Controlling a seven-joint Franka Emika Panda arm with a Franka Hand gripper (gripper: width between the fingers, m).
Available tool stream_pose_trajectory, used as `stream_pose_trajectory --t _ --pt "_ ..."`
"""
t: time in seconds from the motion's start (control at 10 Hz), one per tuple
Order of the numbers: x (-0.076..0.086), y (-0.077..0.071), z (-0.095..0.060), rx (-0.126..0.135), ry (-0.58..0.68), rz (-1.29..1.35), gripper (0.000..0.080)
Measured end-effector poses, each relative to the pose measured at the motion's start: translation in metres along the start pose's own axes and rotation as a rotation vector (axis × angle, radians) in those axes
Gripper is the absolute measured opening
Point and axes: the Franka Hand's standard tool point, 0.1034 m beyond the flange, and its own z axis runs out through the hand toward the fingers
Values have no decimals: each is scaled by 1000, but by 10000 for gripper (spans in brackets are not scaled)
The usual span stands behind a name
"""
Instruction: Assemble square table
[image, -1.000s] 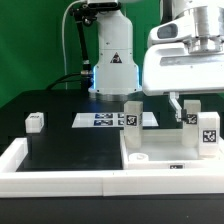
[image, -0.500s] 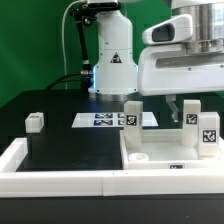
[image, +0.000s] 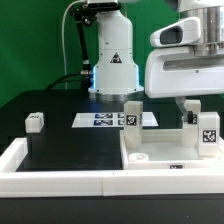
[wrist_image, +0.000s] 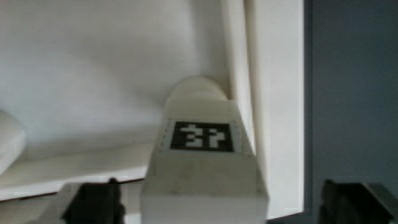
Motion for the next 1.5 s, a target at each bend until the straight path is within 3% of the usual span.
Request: stream_pose_trajectory --t 0.1,0.2,0.3,0.7,1.5 --pt "0 1 0 0 0 1 427" --pt "0 1 0 0 0 1 427" --pt "0 1 0 -1 0 1 291" --pt "0 1 0 -1 0 111 291" --pt "-2 -2 2 10 29 1074 292"
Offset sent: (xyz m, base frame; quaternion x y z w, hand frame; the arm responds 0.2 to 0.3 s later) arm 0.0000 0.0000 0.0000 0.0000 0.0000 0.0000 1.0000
